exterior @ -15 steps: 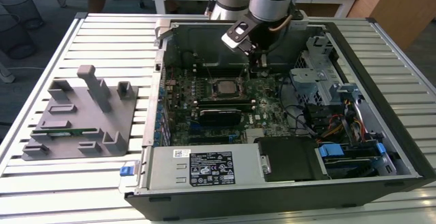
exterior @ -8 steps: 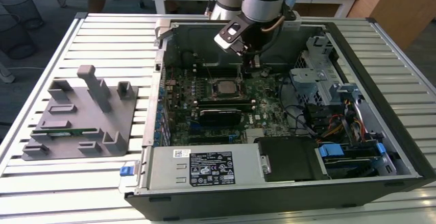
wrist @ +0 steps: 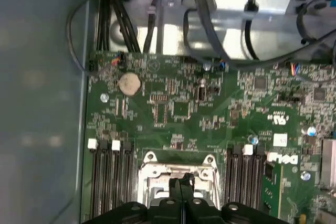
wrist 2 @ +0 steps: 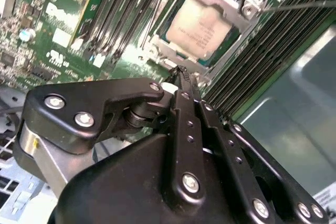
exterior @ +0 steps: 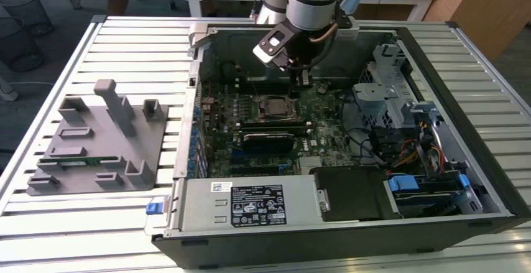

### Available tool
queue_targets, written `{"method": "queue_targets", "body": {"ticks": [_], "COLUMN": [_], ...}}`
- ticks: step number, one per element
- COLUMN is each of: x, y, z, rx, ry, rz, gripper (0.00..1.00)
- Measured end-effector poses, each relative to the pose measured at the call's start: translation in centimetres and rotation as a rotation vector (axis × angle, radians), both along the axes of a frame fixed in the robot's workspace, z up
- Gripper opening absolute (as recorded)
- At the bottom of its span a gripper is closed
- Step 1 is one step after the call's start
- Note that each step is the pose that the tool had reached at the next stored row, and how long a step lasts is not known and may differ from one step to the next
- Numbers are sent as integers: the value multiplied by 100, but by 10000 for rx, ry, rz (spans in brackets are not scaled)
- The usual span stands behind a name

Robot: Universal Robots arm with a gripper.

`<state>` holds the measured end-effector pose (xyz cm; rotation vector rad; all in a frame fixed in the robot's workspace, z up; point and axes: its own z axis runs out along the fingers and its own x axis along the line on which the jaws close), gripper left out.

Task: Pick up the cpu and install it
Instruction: 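Close the cpu cover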

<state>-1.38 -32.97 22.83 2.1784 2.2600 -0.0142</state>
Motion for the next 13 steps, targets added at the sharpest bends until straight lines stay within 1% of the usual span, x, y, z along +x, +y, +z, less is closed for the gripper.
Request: {"method": "queue_targets", "body": {"ticks": [8, 13], "x": [-280, -389], "y": [0, 0], "z": [-111, -138], "rx": [-2, 0], "ry": [-2, -3], "rz": [-1, -1], "gripper": [11, 11]}}
